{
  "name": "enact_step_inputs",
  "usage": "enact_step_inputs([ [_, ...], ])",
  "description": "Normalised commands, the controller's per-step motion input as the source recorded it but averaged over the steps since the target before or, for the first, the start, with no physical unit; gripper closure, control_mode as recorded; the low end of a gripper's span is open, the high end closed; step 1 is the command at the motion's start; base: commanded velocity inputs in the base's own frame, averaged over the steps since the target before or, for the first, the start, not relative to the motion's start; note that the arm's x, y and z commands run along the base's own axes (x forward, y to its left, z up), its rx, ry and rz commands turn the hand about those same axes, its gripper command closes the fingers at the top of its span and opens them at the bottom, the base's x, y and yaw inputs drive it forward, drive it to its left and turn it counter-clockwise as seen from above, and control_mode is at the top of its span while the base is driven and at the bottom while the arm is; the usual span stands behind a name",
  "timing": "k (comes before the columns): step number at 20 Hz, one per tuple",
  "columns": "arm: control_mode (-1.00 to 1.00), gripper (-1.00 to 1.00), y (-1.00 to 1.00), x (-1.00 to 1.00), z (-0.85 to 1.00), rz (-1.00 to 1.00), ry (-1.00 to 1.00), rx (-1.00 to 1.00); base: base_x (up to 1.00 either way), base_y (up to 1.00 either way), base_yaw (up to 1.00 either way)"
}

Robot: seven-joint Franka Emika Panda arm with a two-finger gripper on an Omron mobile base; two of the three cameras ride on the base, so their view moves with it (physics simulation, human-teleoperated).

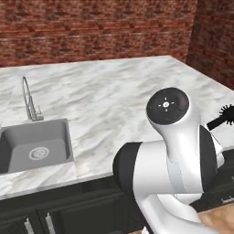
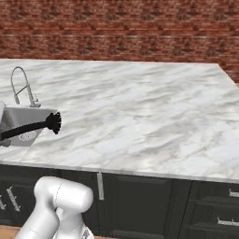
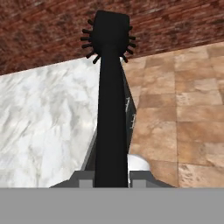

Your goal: Locate and retrieve the dish brush and bar soap from the cabinet. Place them next to the sink.

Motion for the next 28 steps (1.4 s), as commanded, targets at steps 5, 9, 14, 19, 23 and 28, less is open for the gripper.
enact_step_inputs([
  [5, 1.00, 1.00, 0.00, 0.00, 0.00, 0.00, 0.00, 0.00, 0.00, 0.75, -0.18],
  [9, 1.00, 1.00, 0.00, 0.00, 0.00, 0.00, 0.00, 0.00, 0.00, 0.54, -0.10],
  [14, 1.00, 1.00, 0.00, 0.00, 0.00, 0.00, 0.00, 0.00, 0.00, 0.00, 0.00],
  [19, 1.00, 1.00, 0.00, 0.00, 0.00, 0.00, 0.00, 0.00, 0.02, 0.00, 0.00],
  [23, -1.00, 1.00, 0.02, 0.83, -0.09, 0.09, 0.08, 0.02, 0.00, 0.00, 0.00],
  [28, -1.00, 1.00, -0.14, 0.86, -0.06, 0.16, 0.06, 0.04, 0.00, 0.00, 0.00],
])
